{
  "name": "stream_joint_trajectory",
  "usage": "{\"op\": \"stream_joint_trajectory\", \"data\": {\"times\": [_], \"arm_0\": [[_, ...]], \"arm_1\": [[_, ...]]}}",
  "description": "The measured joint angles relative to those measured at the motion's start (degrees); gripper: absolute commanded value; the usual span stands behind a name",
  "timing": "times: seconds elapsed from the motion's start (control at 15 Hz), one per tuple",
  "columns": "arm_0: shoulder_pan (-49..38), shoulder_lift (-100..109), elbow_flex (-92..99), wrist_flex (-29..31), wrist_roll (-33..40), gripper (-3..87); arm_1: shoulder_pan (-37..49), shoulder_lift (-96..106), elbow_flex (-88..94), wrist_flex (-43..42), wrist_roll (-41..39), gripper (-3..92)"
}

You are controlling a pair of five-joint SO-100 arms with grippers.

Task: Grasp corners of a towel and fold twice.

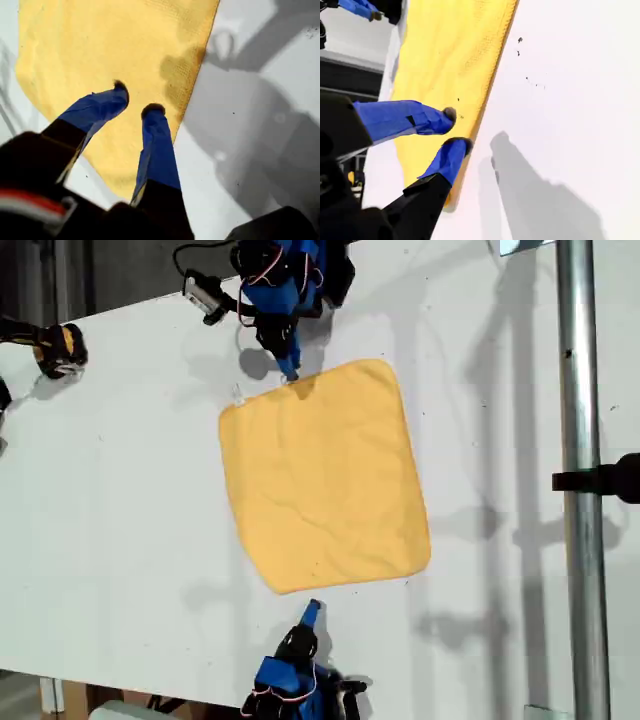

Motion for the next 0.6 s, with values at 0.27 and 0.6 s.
{"op": "stream_joint_trajectory", "data": {"times": [0.27, 0.6], "arm_0": [[-6.9, 0.0, 0.0, 0.0, -23.6, -1.0], [-6.9, 0.0, 0.0, 0.0, -26.5, -1.0]], "arm_1": [[0.0, 0.0, -0.3, 0.0, 0.0, -0.1], [0.0, 0.0, -0.4, 0.0, 0.1, -0.1]]}}
